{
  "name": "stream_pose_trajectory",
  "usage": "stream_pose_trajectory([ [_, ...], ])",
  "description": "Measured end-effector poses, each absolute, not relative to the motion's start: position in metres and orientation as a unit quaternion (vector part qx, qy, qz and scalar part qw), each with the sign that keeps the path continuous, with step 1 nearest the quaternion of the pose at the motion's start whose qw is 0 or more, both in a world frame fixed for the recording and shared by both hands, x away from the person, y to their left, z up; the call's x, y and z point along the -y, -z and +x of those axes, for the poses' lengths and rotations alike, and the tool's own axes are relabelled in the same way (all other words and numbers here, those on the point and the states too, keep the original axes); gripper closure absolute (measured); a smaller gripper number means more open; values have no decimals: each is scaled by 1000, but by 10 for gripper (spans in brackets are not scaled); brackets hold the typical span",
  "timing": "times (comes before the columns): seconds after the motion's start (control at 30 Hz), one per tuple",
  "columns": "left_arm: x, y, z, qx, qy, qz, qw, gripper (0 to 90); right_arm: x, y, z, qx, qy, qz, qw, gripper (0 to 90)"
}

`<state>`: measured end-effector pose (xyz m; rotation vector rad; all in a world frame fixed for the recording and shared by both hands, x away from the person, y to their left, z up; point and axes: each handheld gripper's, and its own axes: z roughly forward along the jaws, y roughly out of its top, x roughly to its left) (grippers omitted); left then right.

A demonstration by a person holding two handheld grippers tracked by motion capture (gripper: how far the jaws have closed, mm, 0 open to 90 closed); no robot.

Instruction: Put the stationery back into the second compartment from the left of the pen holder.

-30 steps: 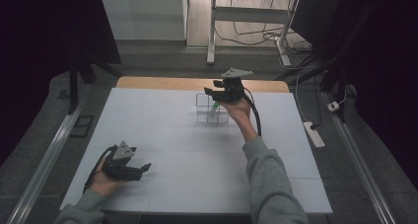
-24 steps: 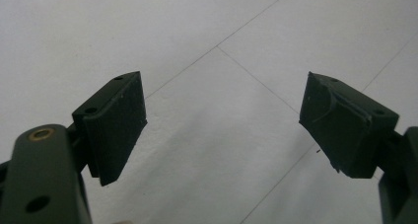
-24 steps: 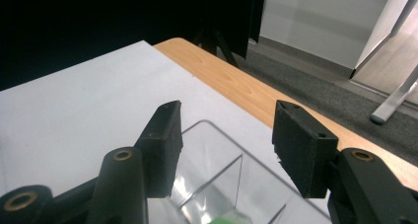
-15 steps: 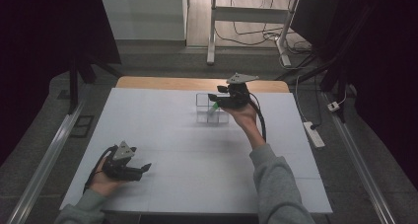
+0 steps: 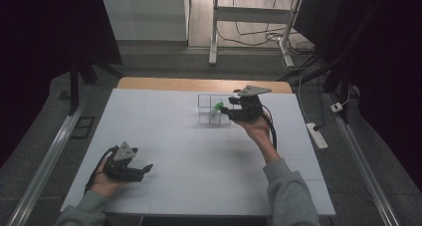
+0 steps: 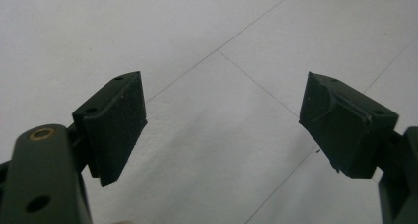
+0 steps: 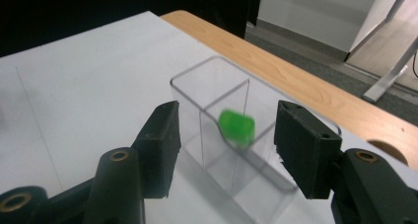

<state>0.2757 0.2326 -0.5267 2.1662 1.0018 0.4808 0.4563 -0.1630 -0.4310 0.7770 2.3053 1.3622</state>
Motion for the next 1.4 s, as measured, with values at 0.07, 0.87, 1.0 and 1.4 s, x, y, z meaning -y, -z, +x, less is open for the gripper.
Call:
stream_pose_trajectory([
  [0.07, -233, 527, 276, -386, -185, 835, 346, 177, 168, 433, 452, -815, -478, 277, 175, 425],
  [0.87, -232, 527, 277, -386, -185, 834, 347, 177, 230, 467, 389, -833, -436, 304, 155, 390],
  [1.0, -232, 527, 277, -385, -185, 835, 346, 177, 240, 473, 378, -835, -428, 310, 151, 387],
  [1.4, -232, 527, 278, -387, -186, 834, 347, 177, 267, 498, 347, -841, -408, 324, 143, 370],
])
